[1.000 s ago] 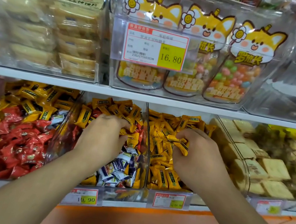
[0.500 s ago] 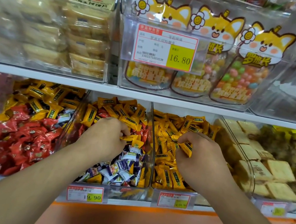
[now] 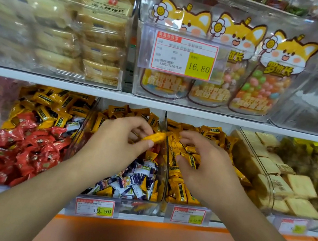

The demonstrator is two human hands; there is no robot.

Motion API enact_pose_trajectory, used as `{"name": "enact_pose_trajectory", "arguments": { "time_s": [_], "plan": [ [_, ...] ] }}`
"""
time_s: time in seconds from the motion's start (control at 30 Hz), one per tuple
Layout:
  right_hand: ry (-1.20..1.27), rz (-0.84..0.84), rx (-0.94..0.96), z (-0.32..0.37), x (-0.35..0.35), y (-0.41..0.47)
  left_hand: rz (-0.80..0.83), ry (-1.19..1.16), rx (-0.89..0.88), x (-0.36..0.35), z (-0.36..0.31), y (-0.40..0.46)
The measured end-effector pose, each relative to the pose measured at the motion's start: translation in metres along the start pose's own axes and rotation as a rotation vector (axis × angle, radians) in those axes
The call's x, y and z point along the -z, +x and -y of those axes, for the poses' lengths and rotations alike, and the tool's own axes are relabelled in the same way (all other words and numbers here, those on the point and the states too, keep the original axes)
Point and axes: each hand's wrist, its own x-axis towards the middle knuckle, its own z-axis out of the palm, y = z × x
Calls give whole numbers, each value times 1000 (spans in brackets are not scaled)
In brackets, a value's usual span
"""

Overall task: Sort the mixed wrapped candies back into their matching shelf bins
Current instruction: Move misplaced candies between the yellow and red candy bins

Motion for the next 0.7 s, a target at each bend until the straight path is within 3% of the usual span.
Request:
{"name": "enact_pose_trajectory", "arguments": {
  "time_s": [0.13,0.27,0.37,0.43,0.6,0.7],
  "plan": [
    [105,77,89,15,1,-2,153,-86,-38,-8,-11,-14],
    [83,-30,2,8,10,-4,134,-117,37,-13,-12,-17],
    [-82,-224,-118,-12,22,-2,94,79,42,-18,-4,-11],
    [-156,-266,-152,-20,25,-2,98,200,21,-23,4,-5],
    [-131,-167,-153,-16,16,-4,162,391,35,-38,16,8],
    [-129,-126,-128,-14,13,-3,94,404,37,-39,14,8]
  ]
}}
